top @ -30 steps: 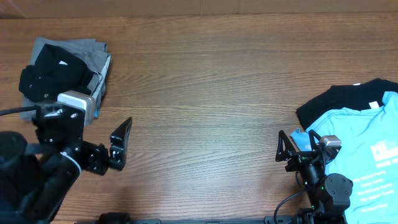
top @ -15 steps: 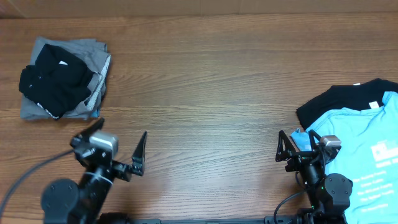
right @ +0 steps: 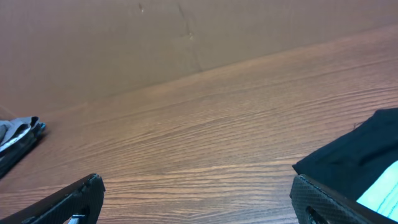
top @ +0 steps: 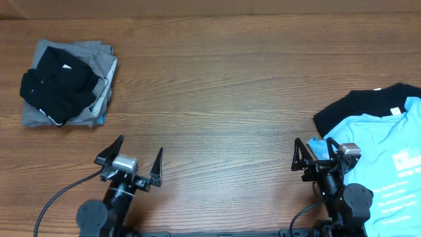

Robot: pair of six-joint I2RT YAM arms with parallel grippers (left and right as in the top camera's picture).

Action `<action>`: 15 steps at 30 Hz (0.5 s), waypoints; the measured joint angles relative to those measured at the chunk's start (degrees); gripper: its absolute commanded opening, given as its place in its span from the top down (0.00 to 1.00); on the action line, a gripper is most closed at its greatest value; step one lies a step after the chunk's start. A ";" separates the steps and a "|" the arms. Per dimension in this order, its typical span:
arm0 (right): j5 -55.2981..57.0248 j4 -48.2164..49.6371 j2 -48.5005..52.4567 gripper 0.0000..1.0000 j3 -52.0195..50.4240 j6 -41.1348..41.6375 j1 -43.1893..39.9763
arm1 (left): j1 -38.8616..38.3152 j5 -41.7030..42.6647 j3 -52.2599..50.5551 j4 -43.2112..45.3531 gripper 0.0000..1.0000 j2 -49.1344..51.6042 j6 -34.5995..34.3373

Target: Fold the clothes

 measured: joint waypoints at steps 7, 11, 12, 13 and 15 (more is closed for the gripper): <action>0.00 0.00 0.00 0.00 0.00 -0.02 0.00 | 0.00 0.50 -9.81 10.49 0.00 -0.04 -0.02; 0.00 0.00 0.00 0.00 0.00 0.00 0.02 | 0.00 0.48 -12.11 11.34 0.00 -0.04 -0.02; 0.00 0.00 0.00 0.00 0.00 0.00 0.02 | 0.00 0.46 -12.11 11.37 0.00 -0.04 -0.02; 0.00 0.00 0.00 0.00 0.00 0.00 0.02 | 0.00 0.48 -12.11 11.34 0.00 -0.04 -0.02; -0.02 0.00 0.00 0.00 0.00 -0.02 0.00 | 0.00 0.48 -12.11 11.37 0.00 -0.04 -0.02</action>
